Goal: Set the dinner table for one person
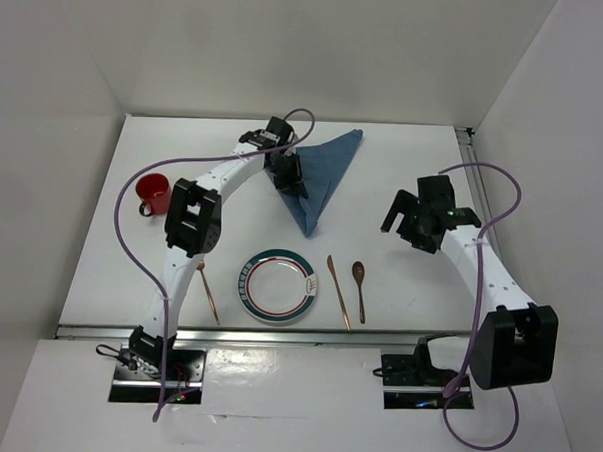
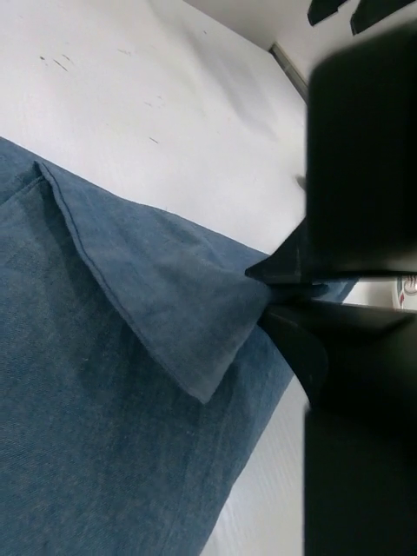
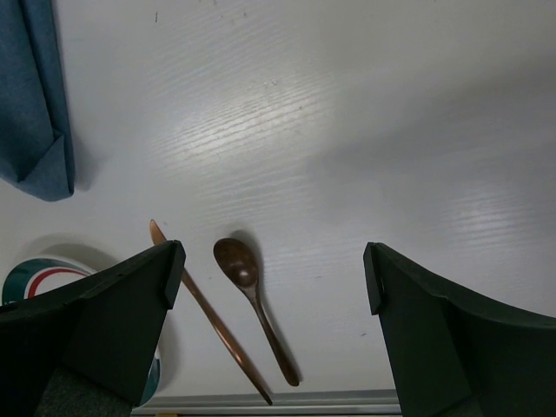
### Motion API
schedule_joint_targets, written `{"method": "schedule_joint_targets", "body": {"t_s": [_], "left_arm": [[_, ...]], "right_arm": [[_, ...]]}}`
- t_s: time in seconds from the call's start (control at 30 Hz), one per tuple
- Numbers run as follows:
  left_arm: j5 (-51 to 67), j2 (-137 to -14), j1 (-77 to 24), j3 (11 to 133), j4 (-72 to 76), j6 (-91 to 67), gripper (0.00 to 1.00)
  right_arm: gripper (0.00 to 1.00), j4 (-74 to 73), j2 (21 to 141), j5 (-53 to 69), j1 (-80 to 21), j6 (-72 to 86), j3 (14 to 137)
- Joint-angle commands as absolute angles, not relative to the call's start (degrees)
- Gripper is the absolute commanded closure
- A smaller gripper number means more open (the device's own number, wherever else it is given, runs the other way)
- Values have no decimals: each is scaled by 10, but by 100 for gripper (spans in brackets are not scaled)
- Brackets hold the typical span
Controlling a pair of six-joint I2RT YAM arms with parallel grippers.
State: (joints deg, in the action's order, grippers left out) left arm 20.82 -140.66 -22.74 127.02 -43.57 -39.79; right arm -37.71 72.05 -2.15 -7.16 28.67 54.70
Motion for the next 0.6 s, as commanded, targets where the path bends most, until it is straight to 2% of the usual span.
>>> {"method": "schedule_joint_targets", "body": {"t_s": [0.0, 0.1, 0.2, 0.27, 0.57], "left_arm": [[221, -1384, -217, 1282, -422, -405, 81], [216, -1357, -210, 1271, -429, -399, 100], [178, -1316, -197, 1231, -447, -378, 100], [160, -1244, -190, 1181, -439, -373, 100], [72, -990, -148, 864, -367, -409, 100]], "right_arm": [[3, -364, 727, 6, -76, 287, 570], [3, -350, 744, 45, -76, 273, 577], [3, -338, 780, 93, -76, 262, 611], [3, -338, 805, 112, -83, 255, 636], [3, -319, 996, 152, -202, 219, 829]]}}
